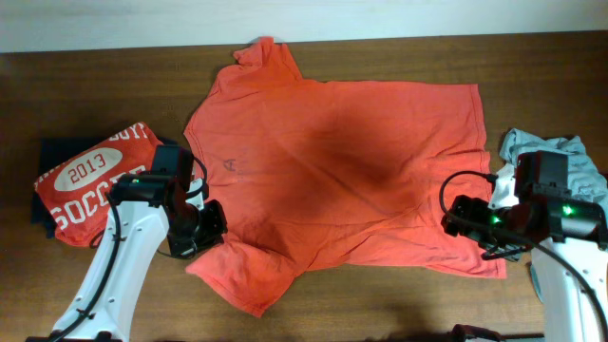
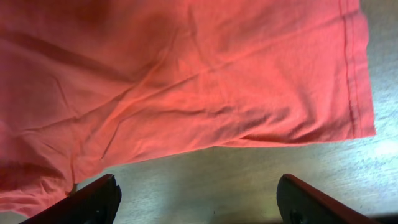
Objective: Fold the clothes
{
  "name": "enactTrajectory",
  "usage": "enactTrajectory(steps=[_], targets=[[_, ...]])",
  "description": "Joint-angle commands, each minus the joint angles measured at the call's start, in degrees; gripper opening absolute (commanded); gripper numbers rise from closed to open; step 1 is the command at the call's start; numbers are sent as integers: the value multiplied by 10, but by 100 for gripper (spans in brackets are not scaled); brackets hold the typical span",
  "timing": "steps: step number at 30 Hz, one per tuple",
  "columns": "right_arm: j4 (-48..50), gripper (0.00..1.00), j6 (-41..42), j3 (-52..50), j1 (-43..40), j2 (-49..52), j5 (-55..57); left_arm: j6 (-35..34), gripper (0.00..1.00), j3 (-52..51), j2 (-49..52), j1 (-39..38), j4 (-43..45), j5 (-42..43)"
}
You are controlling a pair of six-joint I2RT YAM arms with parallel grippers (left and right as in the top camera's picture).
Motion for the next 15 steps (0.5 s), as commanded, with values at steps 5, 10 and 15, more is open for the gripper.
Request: enactTrajectory(steps=[5,10,15], targets=[[-6,82,28,2,-1,70,13,9,0,5,-5,2,0,-18],[-15,83,28,2,-1,87,14,10,1,5,-5,2,0,-25],[-12,86,26,2,-1,87,13,10,2,5,-5,2,1,-47]])
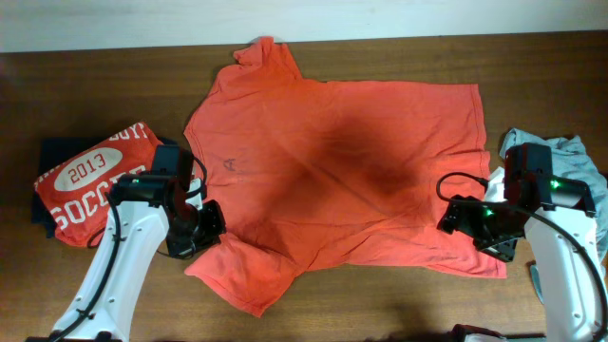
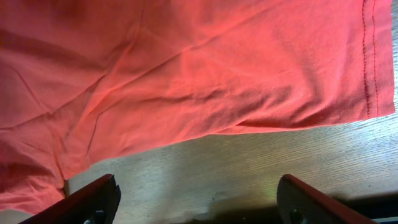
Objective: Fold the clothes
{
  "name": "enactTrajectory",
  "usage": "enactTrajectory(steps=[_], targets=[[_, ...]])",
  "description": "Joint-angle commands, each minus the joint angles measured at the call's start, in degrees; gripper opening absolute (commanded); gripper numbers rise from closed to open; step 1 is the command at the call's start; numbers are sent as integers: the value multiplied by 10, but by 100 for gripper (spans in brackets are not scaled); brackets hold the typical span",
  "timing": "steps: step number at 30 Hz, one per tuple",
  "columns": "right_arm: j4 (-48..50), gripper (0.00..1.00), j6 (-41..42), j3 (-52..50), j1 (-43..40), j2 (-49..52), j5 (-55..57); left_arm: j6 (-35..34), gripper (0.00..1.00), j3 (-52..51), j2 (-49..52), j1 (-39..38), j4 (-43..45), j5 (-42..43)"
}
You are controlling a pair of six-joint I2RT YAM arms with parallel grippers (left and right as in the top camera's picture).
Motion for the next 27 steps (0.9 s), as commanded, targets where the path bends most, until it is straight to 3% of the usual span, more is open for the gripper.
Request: enactTrajectory(steps=[1,3,5,7,15,21,27], targets=[[1,86,2,2,-1,2,9,10,2,5,-5,2,1,-31],[1,86,2,2,-1,2,9,10,10,5,-5,2,4,-65],[3,86,2,2,-1,2,9,17,30,5,-5,2,19,-106],[3,86,2,2,-1,2,9,25,36,5,-5,2,19,-106],[6,86,2,2,-1,2,9,47,37,-1,-5,-45,-37,-4],[8,86,2,2,-1,2,9,-71,41,-84,-5,-100,1,0],[9,86,-13,2,-1,2,9,-83,43,-201,-5,-101,81,104]])
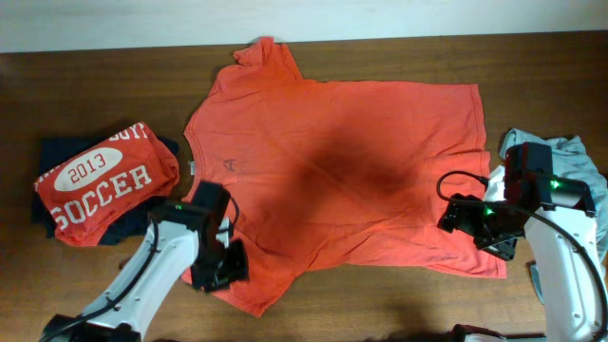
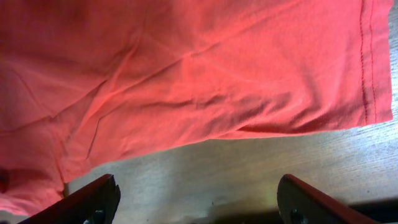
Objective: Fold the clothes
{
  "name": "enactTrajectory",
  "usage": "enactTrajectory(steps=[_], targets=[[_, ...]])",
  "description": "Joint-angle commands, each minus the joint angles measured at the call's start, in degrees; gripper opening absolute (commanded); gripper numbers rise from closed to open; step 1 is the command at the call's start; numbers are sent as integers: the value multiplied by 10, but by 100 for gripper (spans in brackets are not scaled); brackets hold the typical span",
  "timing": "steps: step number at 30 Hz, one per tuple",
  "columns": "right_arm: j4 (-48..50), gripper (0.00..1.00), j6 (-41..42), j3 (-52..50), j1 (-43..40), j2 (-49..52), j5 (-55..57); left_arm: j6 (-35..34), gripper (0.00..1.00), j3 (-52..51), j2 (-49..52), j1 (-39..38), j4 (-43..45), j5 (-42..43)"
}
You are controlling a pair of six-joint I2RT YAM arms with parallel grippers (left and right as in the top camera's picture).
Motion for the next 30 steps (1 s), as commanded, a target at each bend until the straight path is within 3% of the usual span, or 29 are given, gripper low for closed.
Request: enactTrajectory(steps=[1,6,11,14,22,30], targets=[[0,86,-10,2,-1,2,8,-33,45,-60,-5,-1,26,74],[2,86,-10,2,-1,2,8,-36,54,-87,-5,-1,54,78],[2,86,-10,2,-1,2,7,-40,56,-107,-5,-1,85,74],[2,86,-10,2,-1,2,7,-44,55,-114,-5,-1,94,74],[1,86,-10,2,-1,1,7,-44,40,-115,-5,-2,92,72],[-1,86,-10,2,-1,1,-1,-66,45,-119,2,-1,83,41]])
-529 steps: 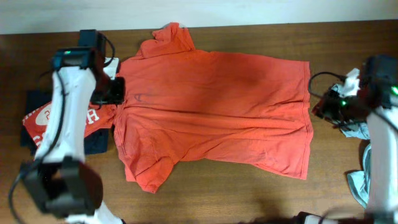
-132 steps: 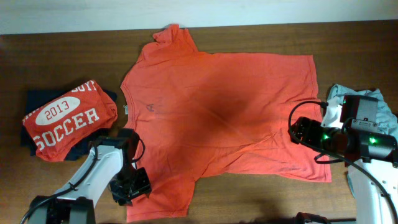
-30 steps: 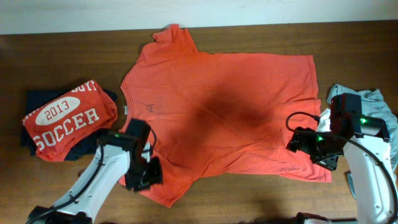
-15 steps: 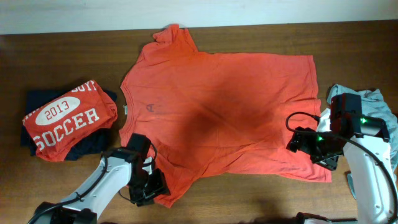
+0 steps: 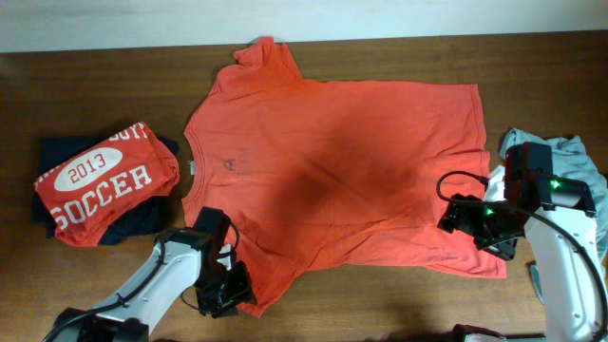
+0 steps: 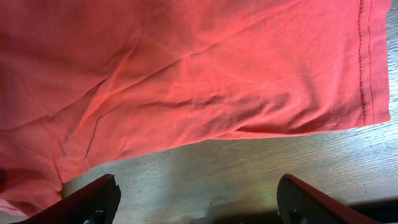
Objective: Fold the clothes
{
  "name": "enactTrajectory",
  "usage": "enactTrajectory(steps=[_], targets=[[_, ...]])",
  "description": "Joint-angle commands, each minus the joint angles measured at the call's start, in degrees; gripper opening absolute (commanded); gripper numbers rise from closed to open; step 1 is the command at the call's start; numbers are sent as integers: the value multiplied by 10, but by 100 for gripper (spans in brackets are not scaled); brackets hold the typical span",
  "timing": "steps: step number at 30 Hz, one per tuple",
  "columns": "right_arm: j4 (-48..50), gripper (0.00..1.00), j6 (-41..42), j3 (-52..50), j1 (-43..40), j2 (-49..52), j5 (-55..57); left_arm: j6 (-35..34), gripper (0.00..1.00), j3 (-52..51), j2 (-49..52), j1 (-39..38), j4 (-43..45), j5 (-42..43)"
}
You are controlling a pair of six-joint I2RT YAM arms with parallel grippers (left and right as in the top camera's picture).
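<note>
An orange T-shirt lies spread flat on the wooden table, collar to the left, hem to the right. My left gripper sits on the near sleeve close to its tip; the overhead view hides how its fingers stand. My right gripper is over the shirt's near edge by the hem corner. In the right wrist view the right gripper is open wide over bare wood, with the shirt's near edge just ahead of the fingers.
A folded red "2013 SOCCER" shirt lies on a dark navy garment at the left. A crumpled pale grey garment lies at the right edge, behind my right arm. A white wall runs along the table's far edge.
My left gripper has moved a little nearer the table's front, from the middle of the near sleeve to close to its tip. The right gripper has barely moved and is still open.
First my left gripper was at the sleeve's left edge beside the red shirt, and the right gripper stood open by the hem corner. The right arm then shifted slightly. Later the left arm was over the sleeve from the near side, and now sits near its tip.
</note>
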Motion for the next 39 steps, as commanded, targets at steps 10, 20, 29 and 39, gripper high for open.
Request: enactTrajectory(steps=[10,20,29,39], targets=[[-1,86,-6,2,-1,1,-3,-30,44,-6,41,-2,4,-55],[-1,85,-6,2,-1,1,-3,-24,1,0,63,-2,28,-63],[-1,85,-6,2,-1,1,-3,30,1,108,53,-2,-77,-64],[-13,85,50,2,-2,1,23,58,1,262,8,-2,-184,-141]])
